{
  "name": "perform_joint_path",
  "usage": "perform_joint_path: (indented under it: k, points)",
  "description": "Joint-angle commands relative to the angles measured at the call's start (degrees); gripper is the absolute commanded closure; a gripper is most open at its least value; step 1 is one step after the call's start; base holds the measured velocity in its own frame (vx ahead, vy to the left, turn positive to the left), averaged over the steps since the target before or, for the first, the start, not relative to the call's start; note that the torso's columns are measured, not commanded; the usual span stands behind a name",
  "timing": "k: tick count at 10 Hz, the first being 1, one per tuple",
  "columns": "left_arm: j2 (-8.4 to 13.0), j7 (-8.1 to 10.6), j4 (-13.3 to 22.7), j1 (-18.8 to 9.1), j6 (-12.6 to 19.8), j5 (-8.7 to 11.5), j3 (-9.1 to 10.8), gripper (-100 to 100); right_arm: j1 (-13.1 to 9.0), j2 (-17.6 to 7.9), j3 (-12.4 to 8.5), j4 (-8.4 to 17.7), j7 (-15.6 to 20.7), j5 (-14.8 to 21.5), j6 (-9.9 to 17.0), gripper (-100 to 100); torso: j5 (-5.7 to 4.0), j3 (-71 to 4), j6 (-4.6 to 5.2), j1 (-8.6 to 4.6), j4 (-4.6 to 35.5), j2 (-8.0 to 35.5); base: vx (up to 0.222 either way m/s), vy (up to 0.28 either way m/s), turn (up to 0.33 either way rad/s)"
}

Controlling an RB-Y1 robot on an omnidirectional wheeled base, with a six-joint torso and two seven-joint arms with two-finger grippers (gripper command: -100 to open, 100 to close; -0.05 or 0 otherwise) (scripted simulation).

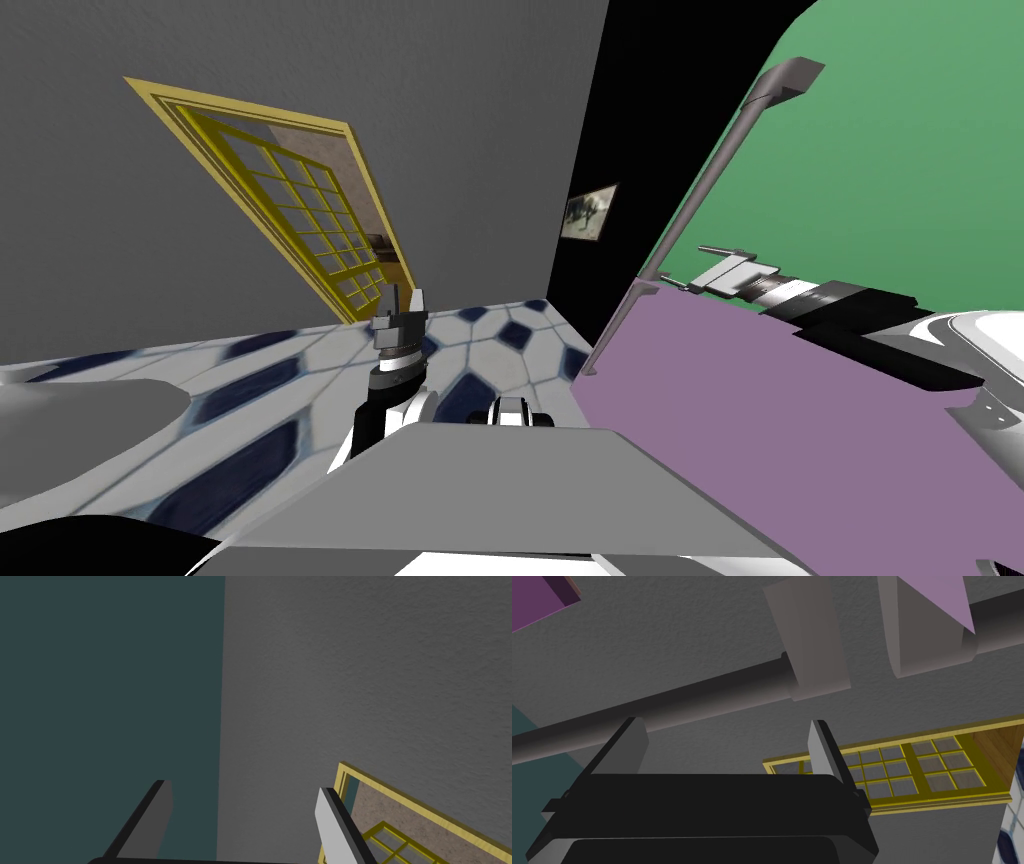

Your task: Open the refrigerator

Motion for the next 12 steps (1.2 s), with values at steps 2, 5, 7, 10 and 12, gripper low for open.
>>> perform_joint_path:
  k: [2,5,7,10,12]
  points:
    - [0.0,0.00,0.0,0.0,0.0,0.0,0.01,0,0.0,-1.5,-1.9,5.5,1.2,-0.5,-3.1,-100,0.02,0.0,0.16,0.17,0.0,0.0,0.009,0.021,-0.001]
    - [0.0,0.00,0.0,0.0,0.0,0.0,0.01,0,-0.7,-3.4,-4.1,10.9,3.8,-1.7,-7.2,-100,0.28,0.0,-0.02,0.41,0.0,0.0,-0.001,0.079,0.070]
    - [0.0,0.00,0.0,0.0,0.0,0.0,0.01,0,-1.3,-5.4,-6.3,14.1,6.4,-2.8,-10.1,-100,0.06,0.1,0.13,0.08,0.0,0.1,0.004,0.047,0.070]
    - [0.0,0.00,0.0,0.0,0.0,0.0,0.01,0,-1.3,-5.4,-6.3,18.5,6.4,-2.8,-11.2,-100,0.24,0.0,-0.02,0.53,0.0,0.0,0.003,0.044,0.022]
    - [0.0,0.00,0.0,0.0,0.0,0.0,0.00,0,-1.9,-7.3,-8.4,22.8,9.0,-4.0,-15.1,-100,0.24,0.0,-0.19,0.57,0.0,0.0,0.009,0.088,0.105]
